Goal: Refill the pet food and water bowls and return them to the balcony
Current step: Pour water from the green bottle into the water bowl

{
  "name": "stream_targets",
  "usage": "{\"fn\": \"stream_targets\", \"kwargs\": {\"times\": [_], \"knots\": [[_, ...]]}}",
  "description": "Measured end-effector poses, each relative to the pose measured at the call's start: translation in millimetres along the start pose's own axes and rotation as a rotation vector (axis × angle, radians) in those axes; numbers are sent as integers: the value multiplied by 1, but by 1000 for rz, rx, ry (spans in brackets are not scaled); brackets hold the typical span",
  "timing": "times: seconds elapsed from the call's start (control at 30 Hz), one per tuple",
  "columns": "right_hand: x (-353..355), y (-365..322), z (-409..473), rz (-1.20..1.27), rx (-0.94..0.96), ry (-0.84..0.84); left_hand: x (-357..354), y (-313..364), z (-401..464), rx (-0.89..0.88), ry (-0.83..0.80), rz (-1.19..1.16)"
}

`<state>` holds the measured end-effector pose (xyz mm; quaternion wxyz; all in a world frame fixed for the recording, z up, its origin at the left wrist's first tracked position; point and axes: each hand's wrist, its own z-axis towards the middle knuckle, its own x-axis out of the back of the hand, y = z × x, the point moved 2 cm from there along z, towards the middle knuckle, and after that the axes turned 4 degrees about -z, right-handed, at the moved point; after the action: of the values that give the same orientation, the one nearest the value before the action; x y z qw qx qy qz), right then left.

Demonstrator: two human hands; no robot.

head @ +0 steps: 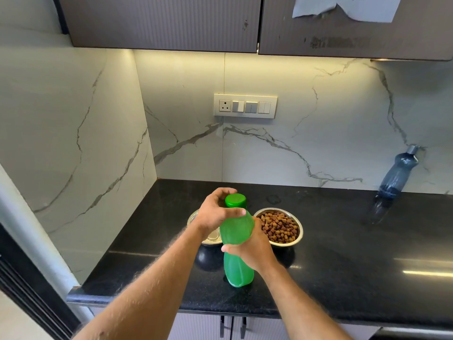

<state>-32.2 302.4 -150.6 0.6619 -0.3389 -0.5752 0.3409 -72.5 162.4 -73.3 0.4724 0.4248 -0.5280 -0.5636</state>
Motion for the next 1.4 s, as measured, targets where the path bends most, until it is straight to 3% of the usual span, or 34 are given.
{"fn": "stream_targets", "kwargs": {"times": [0.07,0.23,0.4,0.57,0.7,0.87,1.0,1.1,1.2,1.33,1.4], "knots": [[-1,-4,1,-43,35,-9,-1,3,2,-36,44,114],[1,2,5,-6,-9,-8,2,7,10,-19,-140,103],[4,6,7,-36,-28,-29,-4,12,14,34,-35,214],[5,7,8,-22,-30,-18,-7,21,11,42,-242,214],[5,7,9,-30,-24,-34,-1,14,13,48,-99,200],[2,6,9,-59,-9,-40,-7,9,12,-64,15,433],[4,9,10,-47,5,-27,-8,8,11,-9,-213,190],[5,13,10,-27,-3,-25,-5,7,10,23,-167,97],[3,13,9,-36,-23,-38,-7,10,10,27,-91,169],[4,14,9,-26,-8,-36,-8,16,10,13,-252,159],[5,15,8,-9,-9,-36,-4,17,11,31,-256,144]]}}
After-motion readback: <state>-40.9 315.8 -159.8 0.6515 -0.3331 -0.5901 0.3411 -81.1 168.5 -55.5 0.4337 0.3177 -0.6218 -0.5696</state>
